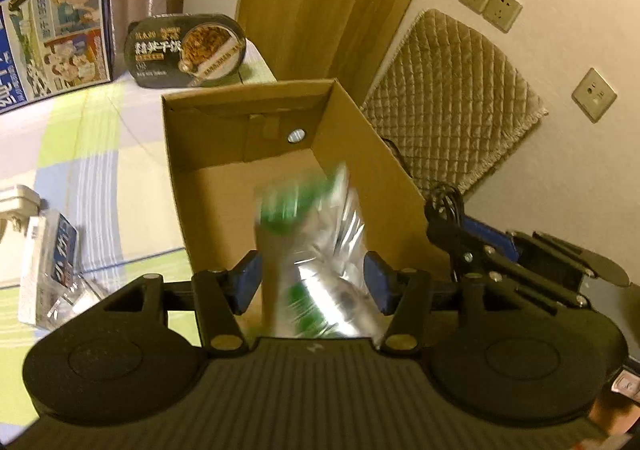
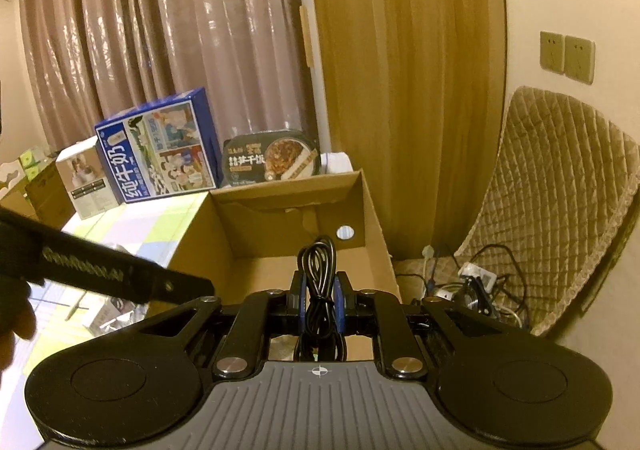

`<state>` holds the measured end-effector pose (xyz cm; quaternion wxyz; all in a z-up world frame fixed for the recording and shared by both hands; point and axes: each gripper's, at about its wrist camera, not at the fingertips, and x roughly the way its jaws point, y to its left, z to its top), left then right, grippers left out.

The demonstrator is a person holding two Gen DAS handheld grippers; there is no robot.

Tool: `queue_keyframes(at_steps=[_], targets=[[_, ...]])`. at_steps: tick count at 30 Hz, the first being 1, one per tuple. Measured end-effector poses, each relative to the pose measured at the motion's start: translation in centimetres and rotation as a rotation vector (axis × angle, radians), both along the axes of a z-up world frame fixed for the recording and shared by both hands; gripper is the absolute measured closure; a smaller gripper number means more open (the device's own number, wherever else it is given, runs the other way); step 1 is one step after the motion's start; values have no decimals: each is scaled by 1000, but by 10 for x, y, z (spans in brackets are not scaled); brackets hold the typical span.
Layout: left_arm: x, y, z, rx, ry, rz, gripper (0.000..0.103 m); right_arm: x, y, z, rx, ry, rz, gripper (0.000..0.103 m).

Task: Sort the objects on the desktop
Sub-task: 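Lower the foil bag into the cardboard box and open the left gripper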

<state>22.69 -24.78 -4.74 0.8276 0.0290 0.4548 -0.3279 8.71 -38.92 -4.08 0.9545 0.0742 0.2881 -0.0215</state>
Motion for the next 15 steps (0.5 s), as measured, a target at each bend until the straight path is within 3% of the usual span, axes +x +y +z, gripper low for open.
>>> queue_keyframes(at_steps=[15], targets=[[-2,23,1,-4,-16,22,51,9,14,-12,19,25,32,92]])
